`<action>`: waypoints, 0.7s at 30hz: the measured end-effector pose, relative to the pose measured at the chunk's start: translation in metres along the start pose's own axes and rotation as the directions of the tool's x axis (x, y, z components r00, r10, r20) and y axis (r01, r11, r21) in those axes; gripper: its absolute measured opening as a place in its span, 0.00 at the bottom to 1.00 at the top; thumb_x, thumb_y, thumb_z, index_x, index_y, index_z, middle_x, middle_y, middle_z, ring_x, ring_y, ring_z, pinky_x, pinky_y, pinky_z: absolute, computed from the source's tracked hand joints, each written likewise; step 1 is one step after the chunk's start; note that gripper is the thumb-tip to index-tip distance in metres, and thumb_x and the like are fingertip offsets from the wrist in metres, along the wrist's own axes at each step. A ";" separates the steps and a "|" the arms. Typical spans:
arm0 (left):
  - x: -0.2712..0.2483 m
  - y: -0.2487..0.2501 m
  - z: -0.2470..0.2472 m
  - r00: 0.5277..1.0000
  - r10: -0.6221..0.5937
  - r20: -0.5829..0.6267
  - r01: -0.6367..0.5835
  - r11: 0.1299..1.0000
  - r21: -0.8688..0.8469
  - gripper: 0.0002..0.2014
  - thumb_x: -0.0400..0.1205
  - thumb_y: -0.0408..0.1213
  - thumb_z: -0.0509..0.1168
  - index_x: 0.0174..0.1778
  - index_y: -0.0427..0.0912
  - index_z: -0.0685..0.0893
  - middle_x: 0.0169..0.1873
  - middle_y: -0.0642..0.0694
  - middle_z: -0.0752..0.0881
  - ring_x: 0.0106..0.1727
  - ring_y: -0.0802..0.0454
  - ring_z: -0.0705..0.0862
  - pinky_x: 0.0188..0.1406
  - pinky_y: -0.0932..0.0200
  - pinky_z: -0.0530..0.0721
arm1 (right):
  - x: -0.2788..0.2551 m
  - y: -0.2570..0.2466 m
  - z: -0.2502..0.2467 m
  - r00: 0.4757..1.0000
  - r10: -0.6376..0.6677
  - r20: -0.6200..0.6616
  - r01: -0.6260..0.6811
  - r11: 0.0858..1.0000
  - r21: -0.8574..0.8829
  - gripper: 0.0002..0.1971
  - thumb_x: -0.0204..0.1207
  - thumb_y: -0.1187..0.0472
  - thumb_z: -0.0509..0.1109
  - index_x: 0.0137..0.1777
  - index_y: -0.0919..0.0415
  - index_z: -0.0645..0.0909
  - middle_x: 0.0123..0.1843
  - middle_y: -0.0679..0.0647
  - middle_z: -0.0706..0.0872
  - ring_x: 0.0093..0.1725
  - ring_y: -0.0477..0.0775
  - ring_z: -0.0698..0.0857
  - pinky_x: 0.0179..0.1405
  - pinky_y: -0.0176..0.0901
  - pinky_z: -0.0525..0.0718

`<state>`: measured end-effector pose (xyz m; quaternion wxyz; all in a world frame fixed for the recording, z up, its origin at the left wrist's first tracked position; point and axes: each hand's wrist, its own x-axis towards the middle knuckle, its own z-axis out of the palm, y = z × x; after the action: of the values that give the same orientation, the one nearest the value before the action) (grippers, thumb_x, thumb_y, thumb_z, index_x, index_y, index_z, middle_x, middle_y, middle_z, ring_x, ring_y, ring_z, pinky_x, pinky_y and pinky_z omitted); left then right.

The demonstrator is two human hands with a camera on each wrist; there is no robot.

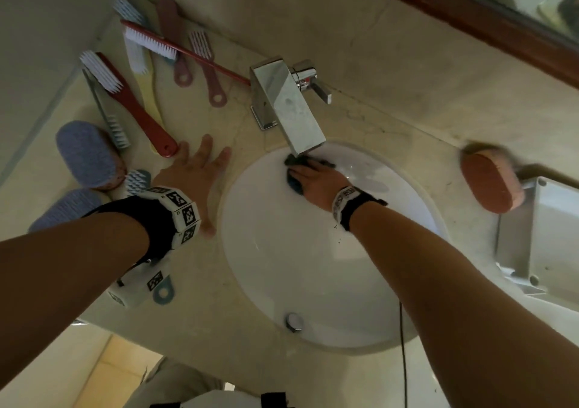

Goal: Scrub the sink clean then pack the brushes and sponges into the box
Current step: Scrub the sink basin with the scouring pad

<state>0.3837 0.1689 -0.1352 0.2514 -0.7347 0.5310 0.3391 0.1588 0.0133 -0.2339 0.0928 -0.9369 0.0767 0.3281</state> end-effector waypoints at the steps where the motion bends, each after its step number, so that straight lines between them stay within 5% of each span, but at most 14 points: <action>1: 0.000 0.000 0.000 1.000 0.000 -0.001 0.000 1.000 0.000 0.78 0.55 0.55 0.85 0.79 0.61 0.23 0.80 0.49 0.23 0.83 0.31 0.37 0.79 0.32 0.62 | -0.007 0.009 0.005 0.998 0.067 -0.003 -0.067 0.997 0.025 0.41 0.75 0.49 0.31 0.77 0.69 0.71 0.80 0.62 0.70 0.80 0.67 0.66 0.80 0.63 0.61; 3: 0.001 0.001 0.001 1.000 0.000 -0.002 0.000 1.000 0.004 0.79 0.54 0.55 0.86 0.78 0.61 0.23 0.80 0.48 0.23 0.83 0.30 0.37 0.78 0.32 0.63 | -0.027 0.017 0.022 0.975 0.219 0.030 -0.220 0.976 0.010 0.31 0.85 0.51 0.40 0.83 0.67 0.60 0.86 0.58 0.56 0.85 0.60 0.54 0.85 0.53 0.48; 6: 0.003 0.000 0.000 1.000 0.000 -0.004 0.000 1.000 0.012 0.80 0.53 0.56 0.86 0.78 0.60 0.22 0.80 0.48 0.23 0.83 0.29 0.38 0.78 0.31 0.63 | -0.039 0.012 0.036 0.915 0.365 0.174 -0.389 0.912 0.132 0.29 0.84 0.64 0.61 0.84 0.62 0.58 0.88 0.56 0.49 0.86 0.56 0.49 0.82 0.46 0.50; 10: 0.002 0.001 -0.002 1.000 0.001 -0.006 0.000 0.999 0.044 0.80 0.52 0.59 0.85 0.78 0.59 0.21 0.80 0.45 0.24 0.82 0.27 0.39 0.79 0.33 0.61 | -0.031 0.008 0.032 0.878 0.407 0.253 -0.465 0.849 0.249 0.31 0.84 0.61 0.61 0.85 0.61 0.56 0.87 0.58 0.49 0.85 0.59 0.52 0.82 0.46 0.52; 13: 0.000 0.002 -0.003 1.000 -0.001 -0.014 0.001 0.999 0.033 0.80 0.52 0.58 0.85 0.78 0.59 0.22 0.80 0.46 0.25 0.83 0.28 0.39 0.80 0.34 0.60 | -0.031 0.003 0.026 0.859 0.432 0.276 -0.506 0.800 0.321 0.28 0.84 0.60 0.60 0.84 0.60 0.61 0.85 0.59 0.61 0.82 0.61 0.63 0.81 0.50 0.62; 15: -0.001 0.004 -0.004 1.000 -0.003 -0.010 0.003 1.000 0.029 0.79 0.53 0.57 0.85 0.79 0.59 0.22 0.81 0.46 0.25 0.83 0.28 0.39 0.80 0.34 0.59 | -0.034 -0.003 0.022 0.868 0.447 0.214 -0.496 0.775 0.392 0.25 0.82 0.61 0.62 0.80 0.60 0.69 0.81 0.59 0.69 0.78 0.61 0.69 0.78 0.50 0.67; 19: -0.001 0.003 -0.003 1.000 -0.001 -0.016 0.002 1.000 0.027 0.78 0.55 0.57 0.85 0.79 0.59 0.22 0.80 0.47 0.25 0.83 0.28 0.39 0.80 0.35 0.59 | -0.032 -0.013 0.021 0.852 0.500 -0.156 -0.381 0.796 0.471 0.25 0.80 0.69 0.62 0.78 0.60 0.72 0.85 0.55 0.60 0.85 0.59 0.54 0.81 0.53 0.63; 21: 0.000 0.002 -0.002 1.000 -0.001 -0.015 0.001 1.000 0.019 0.78 0.55 0.57 0.85 0.78 0.60 0.21 0.80 0.48 0.24 0.83 0.29 0.38 0.80 0.35 0.60 | -0.022 -0.016 0.026 0.869 0.475 -0.139 -0.357 0.795 0.490 0.26 0.79 0.72 0.62 0.77 0.57 0.73 0.86 0.53 0.58 0.86 0.61 0.49 0.81 0.58 0.63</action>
<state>0.3824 0.1674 -0.1340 0.2546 -0.7351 0.5358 0.3282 0.1293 0.0362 -0.2382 0.2210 -0.8832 0.3672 0.1906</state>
